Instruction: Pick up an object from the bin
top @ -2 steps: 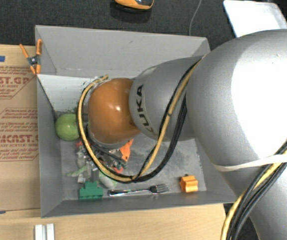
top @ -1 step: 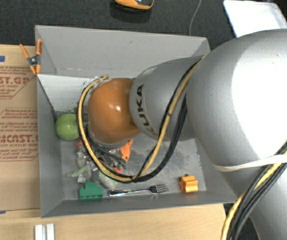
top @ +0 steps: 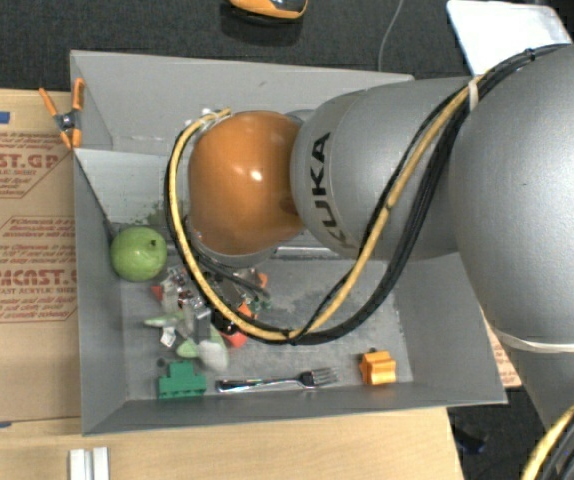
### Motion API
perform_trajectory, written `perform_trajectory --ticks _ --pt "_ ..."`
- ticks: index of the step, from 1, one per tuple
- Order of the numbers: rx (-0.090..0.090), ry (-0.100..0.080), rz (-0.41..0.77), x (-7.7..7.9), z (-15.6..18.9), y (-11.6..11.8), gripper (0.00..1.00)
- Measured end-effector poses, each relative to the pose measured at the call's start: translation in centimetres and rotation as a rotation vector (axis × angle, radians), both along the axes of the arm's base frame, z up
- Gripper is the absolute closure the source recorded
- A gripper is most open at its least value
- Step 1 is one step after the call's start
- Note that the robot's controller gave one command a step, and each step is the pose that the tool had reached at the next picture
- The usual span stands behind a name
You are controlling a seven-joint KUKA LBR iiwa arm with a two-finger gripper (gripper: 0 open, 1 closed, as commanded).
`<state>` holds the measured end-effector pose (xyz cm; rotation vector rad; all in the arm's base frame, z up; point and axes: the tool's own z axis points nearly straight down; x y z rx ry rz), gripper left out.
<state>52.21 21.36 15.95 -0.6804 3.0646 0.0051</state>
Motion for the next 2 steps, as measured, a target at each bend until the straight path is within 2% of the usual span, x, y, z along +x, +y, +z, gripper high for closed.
perform_trajectory --ticks 1,2 --pt "0.0 0.001 -0.006 -1.7 5.8 0.0 1.0" --pt "0.001 0.0 0.085 0.0 1.3 -3.8 1.0"
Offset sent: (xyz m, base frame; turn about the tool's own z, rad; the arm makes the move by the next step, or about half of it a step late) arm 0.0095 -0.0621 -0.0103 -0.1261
